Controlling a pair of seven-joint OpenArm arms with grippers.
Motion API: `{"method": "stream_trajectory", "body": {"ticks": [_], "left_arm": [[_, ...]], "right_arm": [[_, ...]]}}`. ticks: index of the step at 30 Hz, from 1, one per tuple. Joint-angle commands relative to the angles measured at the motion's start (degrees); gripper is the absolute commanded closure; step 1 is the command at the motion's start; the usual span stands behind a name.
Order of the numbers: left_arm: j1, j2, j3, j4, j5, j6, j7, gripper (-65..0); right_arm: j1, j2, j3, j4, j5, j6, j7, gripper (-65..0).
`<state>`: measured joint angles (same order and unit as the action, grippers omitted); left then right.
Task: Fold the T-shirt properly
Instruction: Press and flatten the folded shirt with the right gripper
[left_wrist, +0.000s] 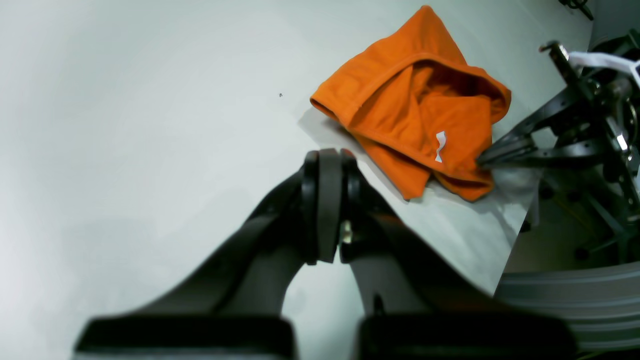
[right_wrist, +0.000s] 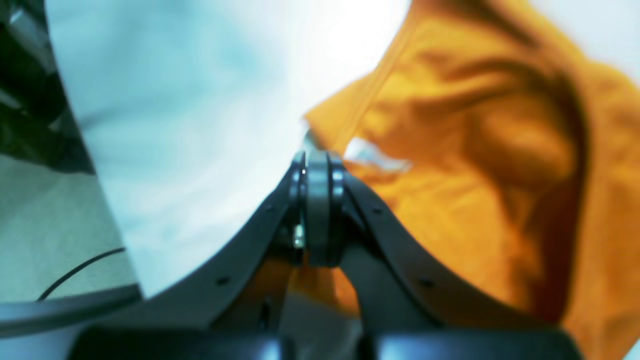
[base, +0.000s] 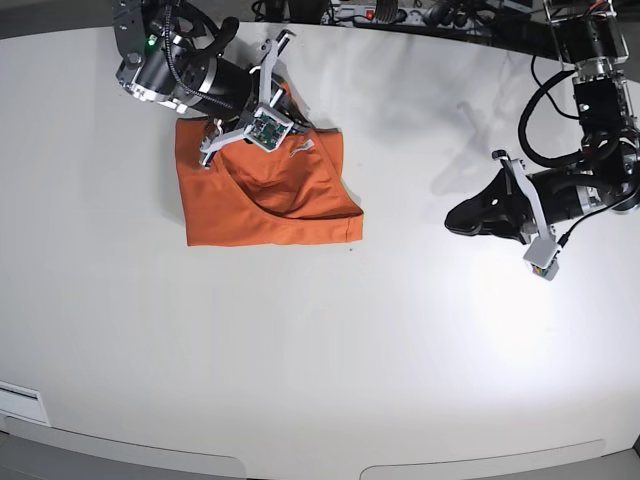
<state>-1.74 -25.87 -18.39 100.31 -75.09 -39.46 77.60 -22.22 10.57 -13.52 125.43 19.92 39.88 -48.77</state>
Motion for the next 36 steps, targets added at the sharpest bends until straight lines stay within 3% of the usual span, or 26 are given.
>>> {"method": "stream_trajectory", "body": {"ticks": [1,5,9,10,11,16,20,23,28,36], "left_arm": [[-1.0,-1.0,-0.5,0.9,-1.5,-0.5,-0.8,0.0],[-1.0,-1.0,-0.5,0.9,-1.5,-0.5,-0.8,0.0],[-1.0,-1.0,-0.5,0.9,-1.5,-0.5,-0.8,0.0],[-1.0,-1.0,-0.5,0.9,-1.5,-0.5,-0.8,0.0],[-1.0,-1.0,-0.5,0.9,-1.5,-0.5,-0.8,0.0],[-1.0,-1.0,-0.5,0.9,-1.5,-0.5,-0.9,0.0],[-1.0,-1.0,-0.5,0.9,-1.5,-0.5,-1.0,0.0],[-1.0,-1.0,-0.5,0.9,-1.5,-0.5,-1.0,0.0],[-1.0,-1.0,-0.5,0.9,-1.5,-0.5,-1.0,0.0],[-1.0,-1.0,-0.5,0.9,-1.5,-0.5,-1.0,0.0]], "right_arm": [[0.2,-0.2,0.0,0.8,0.9,0.1,1.4,0.0],[-0.1,-0.2,0.0,0.8,1.2,0.1,0.7,0.0],[-0.2,-0.2,0.0,0.8,4.2,0.1,-2.1,-34.1],[-0.3,-0.2,0.0,0.8,3.7,0.1,-2.1,-39.6],[-0.6,-0.2,0.0,0.8,2.2,0.1,-2.3,-40.7],[-2.4,-0.2,0.0,0.2,-3.0,0.1,-2.2,-39.2],[-2.4,-0.2,0.0,-1.0,-4.5,0.1,-2.2,-27.3],[-2.3,-0.2,0.0,-2.3,-5.0,0.1,-2.2,-21.9],[-2.0,-0.2,0.0,-2.8,-5.0,0.1,-1.8,0.0],[-1.9,-0.2,0.0,0.4,-1.9,0.1,1.7,0.0]]}}
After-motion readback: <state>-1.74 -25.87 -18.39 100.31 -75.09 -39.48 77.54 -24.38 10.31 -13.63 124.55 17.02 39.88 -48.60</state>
